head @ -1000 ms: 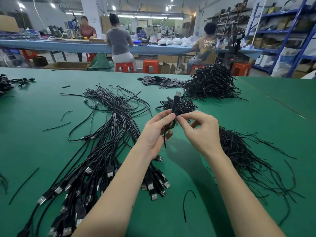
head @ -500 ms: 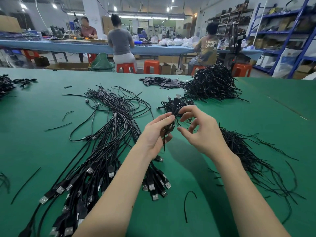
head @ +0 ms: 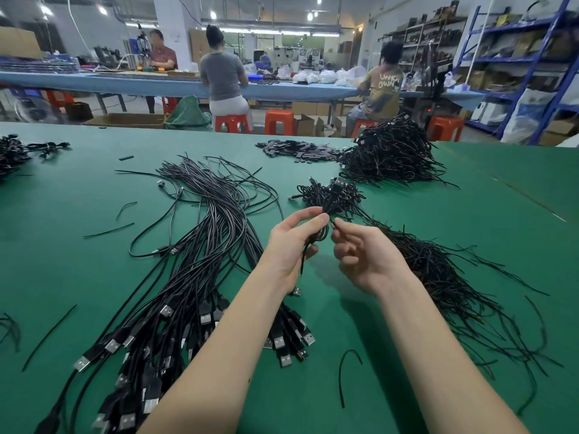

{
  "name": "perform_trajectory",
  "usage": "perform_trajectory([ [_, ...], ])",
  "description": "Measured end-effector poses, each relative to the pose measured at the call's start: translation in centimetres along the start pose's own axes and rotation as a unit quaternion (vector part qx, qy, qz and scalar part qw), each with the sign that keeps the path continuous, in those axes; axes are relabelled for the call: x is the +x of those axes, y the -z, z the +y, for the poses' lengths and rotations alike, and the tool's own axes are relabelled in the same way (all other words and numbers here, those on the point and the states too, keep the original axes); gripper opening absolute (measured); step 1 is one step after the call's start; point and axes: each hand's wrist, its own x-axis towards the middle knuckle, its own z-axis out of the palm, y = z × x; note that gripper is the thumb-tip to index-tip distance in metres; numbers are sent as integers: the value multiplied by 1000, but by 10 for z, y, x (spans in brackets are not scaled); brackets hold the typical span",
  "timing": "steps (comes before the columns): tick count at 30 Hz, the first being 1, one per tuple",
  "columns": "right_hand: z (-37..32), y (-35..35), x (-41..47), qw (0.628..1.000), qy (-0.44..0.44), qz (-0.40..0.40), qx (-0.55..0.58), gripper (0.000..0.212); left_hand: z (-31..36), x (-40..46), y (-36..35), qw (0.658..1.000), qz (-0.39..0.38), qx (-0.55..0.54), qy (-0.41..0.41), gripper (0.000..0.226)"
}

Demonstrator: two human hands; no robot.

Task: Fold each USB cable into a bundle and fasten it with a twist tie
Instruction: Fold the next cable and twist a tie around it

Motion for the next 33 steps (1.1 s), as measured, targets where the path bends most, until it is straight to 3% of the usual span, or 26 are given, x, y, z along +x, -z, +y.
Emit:
perform_trajectory([
  [1, 2, 1, 1, 1000, -7, -6, -8, 10, 0, 0, 1, 1000, 3, 10, 3, 11],
  [3, 8, 5, 2, 979, 121, 9, -162, 8, 1, 0, 5, 1000, 5, 21, 17, 11],
  [6, 9, 14, 2, 853, 384, 18, -352, 21, 3, 2, 9, 999, 1, 1, 38, 6],
  [8, 8, 20, 4, 762, 467, 33, -447, 26, 4, 2, 9, 999, -4, -12, 44, 7],
  [10, 9, 22, 2, 699, 507, 75, -499, 21, 3, 2, 9, 999, -9, -14, 50, 9],
  [13, 11, 22, 0, 663, 535, 113, -511, 24, 3, 2, 9, 998, -10, -13, 55, 10],
  [16, 13, 21, 0, 652, 546, 106, -515, 30, 4, 2, 9, 998, -8, -19, 56, 11],
  [22, 15, 19, -1, 642, 569, 126, -499, 2, 4, 2, 9, 998, -9, -15, 57, 8],
  [24, 16, 18, 0, 654, 556, 128, -497, 3, 3, 2, 9, 998, -9, -14, 53, 8],
  [25, 16, 16, 1, 695, 525, 124, -476, 4, 3, 2, 9, 999, -8, -14, 50, 7],
  [26, 15, 14, 3, 773, 460, 114, -423, 5, 4, 1, 9, 999, -9, -13, 47, 6],
  [28, 9, 5, 3, 945, 238, 52, -220, 9, 6, 0, 9, 999, -18, -7, 38, 6],
  [29, 7, 3, 1, 985, 130, 17, -115, 11, 7, 0, 8, 999, -24, -1, 32, 7],
  [31, 3, 3, 1, 997, 50, -4, -50, 13, 9, -1, 7, 999, -26, 11, 22, 9],
  [33, 2, 4, -2, 981, 124, -1, -152, 8, 10, 0, 8, 1000, -14, 13, 17, 8],
])
